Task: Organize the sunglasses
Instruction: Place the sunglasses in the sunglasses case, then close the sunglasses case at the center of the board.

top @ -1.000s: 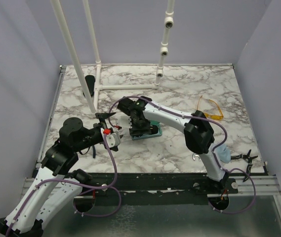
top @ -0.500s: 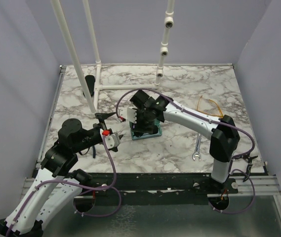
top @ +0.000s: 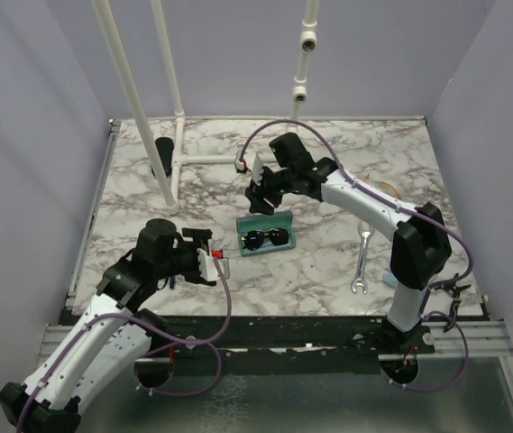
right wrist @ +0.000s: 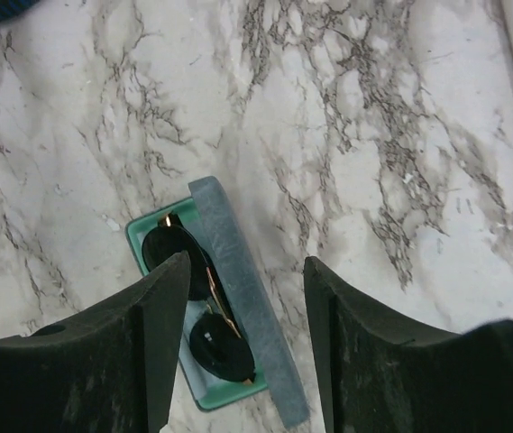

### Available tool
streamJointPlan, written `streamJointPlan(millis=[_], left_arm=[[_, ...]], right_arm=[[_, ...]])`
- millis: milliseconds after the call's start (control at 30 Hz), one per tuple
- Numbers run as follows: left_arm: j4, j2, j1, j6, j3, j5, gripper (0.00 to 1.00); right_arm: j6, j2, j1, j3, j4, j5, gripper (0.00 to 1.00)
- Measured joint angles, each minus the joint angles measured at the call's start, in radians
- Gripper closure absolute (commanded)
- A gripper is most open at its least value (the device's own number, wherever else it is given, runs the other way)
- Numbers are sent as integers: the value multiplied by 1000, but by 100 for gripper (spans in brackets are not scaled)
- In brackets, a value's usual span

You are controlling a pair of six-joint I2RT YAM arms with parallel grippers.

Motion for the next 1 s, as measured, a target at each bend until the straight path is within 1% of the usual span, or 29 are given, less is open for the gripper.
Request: streamJointPlan(millis=[100,167,300,400,500,600,767,833,900,967,1000], left_arm=[[-33,54,0,85,-28,-10,31],[-46,95,0,135,-41,-11,34],[-48,208,-5,246,-63,-12,44],[-24,266,-23,293,-97,-12,44],[13,318,-53,308,-124,-13,45],[94,373,-104,303,-142,-25,46],[215,427,-158,299,-171,-60,48],[250,447,-164,306,-182,-63,50],[285,462,-168,314,-196,-71,53],[321,477,-181,319,-209,-82,55],[343,487,-188,322,-215,-87,59]], right_arm=[[23,52,-8,0,31,-56,51],[35,90,-20,0,41,-90,58],[66,138,-34,-1,58,-145,64],[84,140,-36,-10,80,-177,65],[94,140,-36,-23,110,-202,65],[100,140,-36,-61,140,-219,65],[111,140,-36,-111,175,-223,70],[117,140,-36,-118,193,-227,76],[125,139,-37,-129,214,-235,79],[137,138,-37,-138,230,-237,80],[145,136,-37,-143,239,-237,81]])
